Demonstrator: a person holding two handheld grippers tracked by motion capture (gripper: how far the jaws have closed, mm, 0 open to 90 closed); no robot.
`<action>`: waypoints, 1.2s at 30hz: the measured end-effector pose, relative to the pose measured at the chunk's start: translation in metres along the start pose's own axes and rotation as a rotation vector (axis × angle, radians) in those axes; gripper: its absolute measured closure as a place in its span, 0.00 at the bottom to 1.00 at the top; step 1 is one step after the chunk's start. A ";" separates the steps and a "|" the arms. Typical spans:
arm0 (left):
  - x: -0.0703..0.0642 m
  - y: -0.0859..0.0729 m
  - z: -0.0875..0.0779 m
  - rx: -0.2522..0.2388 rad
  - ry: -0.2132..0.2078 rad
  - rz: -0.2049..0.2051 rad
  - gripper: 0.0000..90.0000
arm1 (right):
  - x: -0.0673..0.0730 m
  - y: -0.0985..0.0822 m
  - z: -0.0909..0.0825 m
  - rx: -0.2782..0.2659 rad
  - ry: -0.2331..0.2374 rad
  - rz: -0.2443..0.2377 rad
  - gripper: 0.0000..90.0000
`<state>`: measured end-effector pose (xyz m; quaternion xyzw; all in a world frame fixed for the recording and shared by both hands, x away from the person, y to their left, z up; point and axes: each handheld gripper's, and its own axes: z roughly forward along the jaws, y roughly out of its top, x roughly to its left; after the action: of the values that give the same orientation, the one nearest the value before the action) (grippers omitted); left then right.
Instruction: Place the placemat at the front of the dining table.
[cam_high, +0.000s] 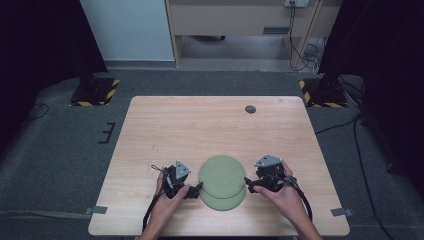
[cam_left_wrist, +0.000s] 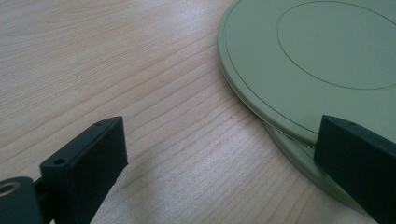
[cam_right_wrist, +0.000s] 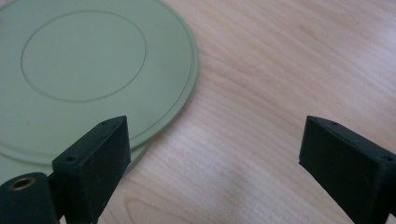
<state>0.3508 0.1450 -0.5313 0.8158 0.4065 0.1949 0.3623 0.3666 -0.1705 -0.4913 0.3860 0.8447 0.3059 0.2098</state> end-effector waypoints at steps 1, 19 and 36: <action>0.000 0.000 0.000 0.003 -0.001 0.004 0.02 | 0.000 0.000 0.000 0.000 0.000 0.000 0.10; -0.001 0.002 0.004 -0.001 -0.011 -0.002 0.00 | -0.008 0.036 0.039 0.113 0.066 -0.047 0.27; -0.004 0.007 -0.001 -0.020 0.027 0.004 0.03 | -0.017 0.042 0.065 0.128 0.249 0.053 0.30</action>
<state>0.3515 0.1391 -0.5257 0.8102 0.4077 0.2107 0.3646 0.4378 -0.1389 -0.5081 0.3796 0.8715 0.3026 0.0701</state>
